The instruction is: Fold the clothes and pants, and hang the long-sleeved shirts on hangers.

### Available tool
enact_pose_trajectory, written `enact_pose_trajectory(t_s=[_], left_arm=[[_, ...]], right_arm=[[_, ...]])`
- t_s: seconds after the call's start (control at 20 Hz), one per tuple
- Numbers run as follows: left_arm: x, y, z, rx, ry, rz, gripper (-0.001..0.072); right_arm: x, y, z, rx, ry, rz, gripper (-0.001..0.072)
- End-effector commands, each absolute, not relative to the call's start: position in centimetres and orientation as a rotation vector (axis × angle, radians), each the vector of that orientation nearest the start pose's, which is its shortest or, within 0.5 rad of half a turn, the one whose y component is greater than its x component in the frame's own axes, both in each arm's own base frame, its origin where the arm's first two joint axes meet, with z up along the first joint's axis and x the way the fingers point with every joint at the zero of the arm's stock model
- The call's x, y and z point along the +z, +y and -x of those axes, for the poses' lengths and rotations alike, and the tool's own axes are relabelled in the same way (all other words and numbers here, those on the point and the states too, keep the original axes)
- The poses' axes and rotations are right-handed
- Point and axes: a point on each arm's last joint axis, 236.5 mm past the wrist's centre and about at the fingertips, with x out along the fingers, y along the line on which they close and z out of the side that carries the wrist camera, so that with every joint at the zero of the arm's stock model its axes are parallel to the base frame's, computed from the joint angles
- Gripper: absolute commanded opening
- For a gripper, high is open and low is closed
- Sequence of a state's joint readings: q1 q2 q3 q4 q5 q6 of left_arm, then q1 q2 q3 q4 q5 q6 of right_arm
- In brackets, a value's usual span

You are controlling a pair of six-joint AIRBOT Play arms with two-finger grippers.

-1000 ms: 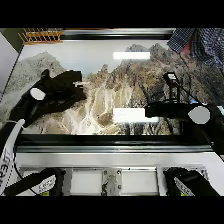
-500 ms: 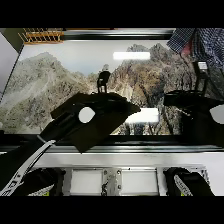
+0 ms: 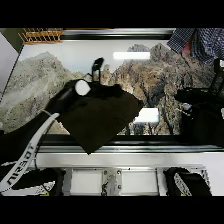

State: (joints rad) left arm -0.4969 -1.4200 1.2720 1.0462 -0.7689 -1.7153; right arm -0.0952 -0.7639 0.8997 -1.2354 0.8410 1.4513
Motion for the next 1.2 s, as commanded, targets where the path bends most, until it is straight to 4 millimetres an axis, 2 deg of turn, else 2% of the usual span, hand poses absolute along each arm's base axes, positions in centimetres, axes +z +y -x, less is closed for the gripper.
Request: enact_pose_trajectory(t_s=[0.0, 0.1, 0.15, 0.25, 0.35, 0.45, 0.6, 0.8, 0.9, 1.0, 1.05, 1.1, 1.15], left_arm=[[2.6, -19.2, -37.6, -0.329, 1.144, 0.414, 0.0564], [-0.4, -12.6, -34.2, -0.184, 1.213, 0.446, 0.0564], [-1.7, -10.1, -32.6, -0.118, 1.235, 0.487, 0.0564], [-4.1, -6.1, -30.2, 0.005, 1.254, 0.57, 0.0564], [-6.2, -3.7, -28.9, 0.09, 1.255, 0.64, 0.0564], [-7.8, -2.8, -28.8, 0.123, 1.249, 0.669, 0.0565], [-9.8, -3.7, -29.2, 0.089, 1.324, 0.657, 0.0564], [-12.1, -3.7, -29.6, 0.099, 1.414, 0.658, 0.0564], [-12.3, -3.6, -30.9, 0.104, 1.4, 0.666, 0.0564], [-11.8, -3.4, -33.1, 0.098, 1.365, 0.655, 0.0561], [-11.5, -3.3, -34.5, 0.093, 1.34, 0.648, 0.0458], [-11.0, -3.5, -36.1, 0.081, 1.315, 0.636, 0.0256], [-10.5, -3.7, -37.7, 0.066, 1.285, 0.622, 0.0087]], right_arm=[[14.2, 2.3, -35.9, 0.108, 0.678, -0.225, 0.0022], [14.2, 2.3, -35.9, 0.108, 0.678, -0.226, 0.0023], [14.2, 2.3, -35.9, 0.108, 0.678, -0.226, 0.0022], [14.2, 2.4, -35.9, 0.109, 0.678, -0.227, 0.0023], [14.3, 2.5, -35.9, 0.113, 0.678, -0.234, 0.0022], [14.3, 2.6, -36.0, 0.116, 0.678, -0.24, 0.0022], [14.0, 2.6, -36.0, 0.116, 0.689, -0.24, 0.0023], [13.2, 2.9, -35.3, 0.126, 0.731, -0.24, 0.0023], [13.1, 3.0, -35.2, 0.128, 0.74, -0.24, 0.0023], [13.0, 3.0, -35.2, 0.128, 0.742, -0.241, 0.0023], [12.9, 3.0, -35.2, 0.128, 0.745, -0.242, 0.0023], [12.9, 3.0, -35.2, 0.129, 0.748, -0.242, 0.0023], [12.9, 3.0, -35.2, 0.129, 0.748, -0.242, 0.0022]])
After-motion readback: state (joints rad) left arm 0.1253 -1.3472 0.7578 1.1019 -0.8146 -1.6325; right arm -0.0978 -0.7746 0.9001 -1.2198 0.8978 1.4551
